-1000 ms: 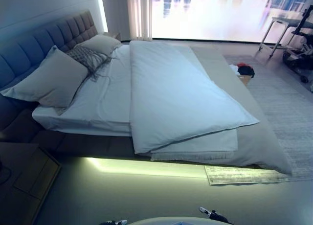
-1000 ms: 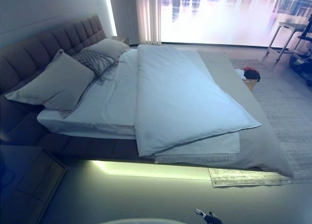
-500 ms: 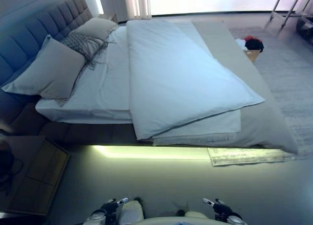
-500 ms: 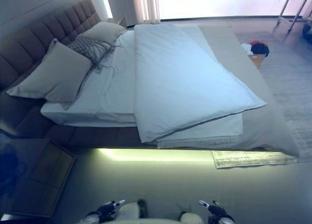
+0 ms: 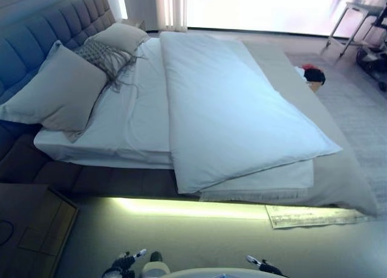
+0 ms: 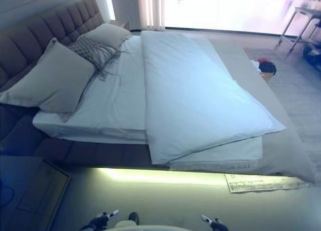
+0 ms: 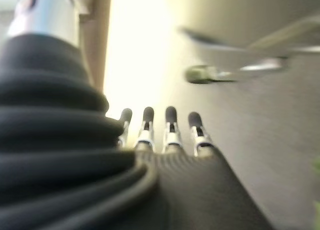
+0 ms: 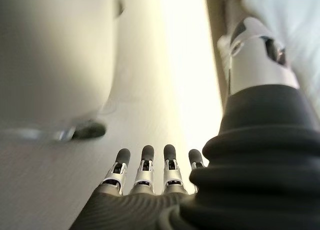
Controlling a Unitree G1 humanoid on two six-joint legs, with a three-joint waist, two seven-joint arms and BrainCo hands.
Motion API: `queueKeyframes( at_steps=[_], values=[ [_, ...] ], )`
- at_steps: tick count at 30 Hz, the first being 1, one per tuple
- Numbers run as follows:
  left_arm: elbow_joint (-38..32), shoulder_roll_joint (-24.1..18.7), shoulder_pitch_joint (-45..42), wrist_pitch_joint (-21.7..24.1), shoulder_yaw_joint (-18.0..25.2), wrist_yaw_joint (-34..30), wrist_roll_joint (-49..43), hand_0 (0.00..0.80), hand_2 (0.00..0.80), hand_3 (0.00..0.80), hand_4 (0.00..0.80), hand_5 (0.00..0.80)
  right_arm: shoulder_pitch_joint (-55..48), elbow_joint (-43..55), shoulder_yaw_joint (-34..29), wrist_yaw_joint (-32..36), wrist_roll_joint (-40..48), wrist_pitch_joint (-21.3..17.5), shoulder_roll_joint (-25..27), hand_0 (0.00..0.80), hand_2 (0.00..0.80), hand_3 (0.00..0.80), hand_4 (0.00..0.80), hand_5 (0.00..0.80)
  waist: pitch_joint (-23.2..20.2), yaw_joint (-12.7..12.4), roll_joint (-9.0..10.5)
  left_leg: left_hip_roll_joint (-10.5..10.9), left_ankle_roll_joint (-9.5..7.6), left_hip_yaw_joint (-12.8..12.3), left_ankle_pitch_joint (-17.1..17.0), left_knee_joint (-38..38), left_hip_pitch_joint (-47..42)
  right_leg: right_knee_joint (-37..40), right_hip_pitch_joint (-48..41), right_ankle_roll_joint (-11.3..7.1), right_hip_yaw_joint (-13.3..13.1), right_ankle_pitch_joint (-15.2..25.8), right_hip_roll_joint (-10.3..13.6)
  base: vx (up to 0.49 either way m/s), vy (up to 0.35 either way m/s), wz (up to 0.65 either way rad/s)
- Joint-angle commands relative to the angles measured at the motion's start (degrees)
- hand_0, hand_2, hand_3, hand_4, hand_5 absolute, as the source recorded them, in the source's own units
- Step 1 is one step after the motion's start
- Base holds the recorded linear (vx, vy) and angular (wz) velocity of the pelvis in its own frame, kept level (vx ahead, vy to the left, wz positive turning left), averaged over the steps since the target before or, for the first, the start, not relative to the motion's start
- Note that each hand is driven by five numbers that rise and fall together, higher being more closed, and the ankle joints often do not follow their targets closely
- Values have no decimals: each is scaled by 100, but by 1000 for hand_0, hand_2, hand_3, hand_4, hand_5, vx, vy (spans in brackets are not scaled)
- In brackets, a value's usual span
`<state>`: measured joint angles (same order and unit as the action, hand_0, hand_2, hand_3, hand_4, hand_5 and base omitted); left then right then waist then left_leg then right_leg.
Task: Make the bed neatly
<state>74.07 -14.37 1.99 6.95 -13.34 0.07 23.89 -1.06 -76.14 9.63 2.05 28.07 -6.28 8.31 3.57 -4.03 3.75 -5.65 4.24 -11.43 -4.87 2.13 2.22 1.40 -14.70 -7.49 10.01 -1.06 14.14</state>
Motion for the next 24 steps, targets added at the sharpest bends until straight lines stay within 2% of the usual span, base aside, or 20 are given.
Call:
queueKeyframes(
  at_steps=[1,3,5,7,9,11,12,14,16,17,18,19,20,21,22,24],
  values=[
    [145,324,33,20,-130,-16,-493,0,0,0,0,0,319,246,-42,67,337,-141,422,0,0,0,0,0,-63,-102,-293,-630,229,198,-290,462,1002,-294,-629,-272,173,-508,239,294,310,7],
    [84,331,46,-18,-248,-52,-532,0,0,0,0,0,328,262,-94,58,190,-128,406,0,0,0,0,0,-112,-68,-263,-496,94,146,-46,601,936,-334,-553,-278,147,-201,482,292,335,-8],
    [42,332,69,-115,-359,-89,-435,0,0,0,0,0,333,231,-126,-22,117,-167,400,0,0,0,0,0,-150,-34,-252,-343,-55,165,134,694,923,-530,-434,-275,20,2,589,259,311,-1],
    [58,297,99,-211,-452,-84,-537,0,0,0,0,0,336,176,-209,-58,231,-214,390,0,0,0,0,0,-187,20,-230,-124,-264,196,271,644,853,-1066,-165,-282,-220,447,649,231,262,6],
    [100,218,150,-378,-543,-103,-717,0,0,0,0,0,316,174,-230,-2,346,-293,369,0,0,0,0,0,-166,182,-229,79,-439,203,316,446,641,-1652,390,-254,-496,780,487,241,230,6],
    [129,151,193,-476,-570,-60,-733,0,0,0,0,0,323,193,-159,7,411,-319,354,0,0,0,0,0,-87,386,-273,145,-481,110,311,221,358,-1774,1108,-182,-526,748,150,217,152,6],
    [143,109,215,-474,-549,-9,-607,0,0,0,0,0,335,196,-117,11,424,-316,365,0,0,0,0,0,-40,481,-327,117,-448,29,302,127,219,-1662,1481,-114,-453,717,-38,171,49,-4],
    [164,48,298,-462,-425,35,-444,0,0,0,0,0,365,179,-75,55,425,-310,393,0,0,0,0,0,85,556,-357,95,-369,-122,343,81,24,-1166,1812,-30,-209,662,-150,119,-76,-21],
    [147,-34,399,-469,-300,28,-528,0,0,0,0,0,403,187,-113,56,502,-292,409,0,0,0,0,0,220,631,-250,220,-317,-266,580,95,-115,-257,2368,-186,120,1275,-75,143,-187,-43],
    [144,-57,424,-463,-281,3,-527,0,0,0,0,0,419,182,-145,22,529,-252,403,0,0,0,0,0,253,658,-252,238,-279,-254,783,87,-243,59,2503,-295,185,1457,-48,226,-158,-34],
    [126,-63,444,-462,-270,-13,-507,0,0,0,0,0,433,167,-188,-12,517,-207,390,0,0,0,0,0,298,679,-256,234,-300,-291,924,108,-352,274,2602,-313,284,1572,-34,190,-142,-8],
    [108,-52,452,-457,-250,-34,-504,0,0,0,0,0,445,142,-225,-19,484,-186,390,0,0,0,0,0,353,693,-232,251,-348,-348,915,122,-404,272,2679,-244,345,1613,-5,253,-145,10],
    [112,10,376,-401,-233,-47,-544,0,0,0,0,0,429,90,-223,-51,411,-127,350,0,0,0,0,0,314,640,-232,253,-397,-341,1119,165,-569,76,2520,-244,421,1476,-24,227,-141,17],
    [119,31,349,-394,-235,-40,-561,0,0,0,0,0,416,77,-216,-70,349,-114,341,0,0,0,0,0,319,632,-228,254,-412,-345,1149,191,-604,33,2469,-244,446,1422,-24,313,-148,30],
    [144,111,243,-384,-221,38,-633,0,0,0,0,0,394,73,-173,-140,243,-73,316,0,0,0,0,0,270,577,-202,227,-394,-344,1158,265,-669,-65,2312,-225,571,1356,-20,219,-154,50],
    [170,211,126,-390,-237,101,-699,0,0,0,0,0,360,88,-116,-162,318,-114,280,0,0,0,0,0,204,585,-130,176,-368,-351,1112,315,-745,-163,2190,-180,562,1307,13,206,-180,48]
  ],
)
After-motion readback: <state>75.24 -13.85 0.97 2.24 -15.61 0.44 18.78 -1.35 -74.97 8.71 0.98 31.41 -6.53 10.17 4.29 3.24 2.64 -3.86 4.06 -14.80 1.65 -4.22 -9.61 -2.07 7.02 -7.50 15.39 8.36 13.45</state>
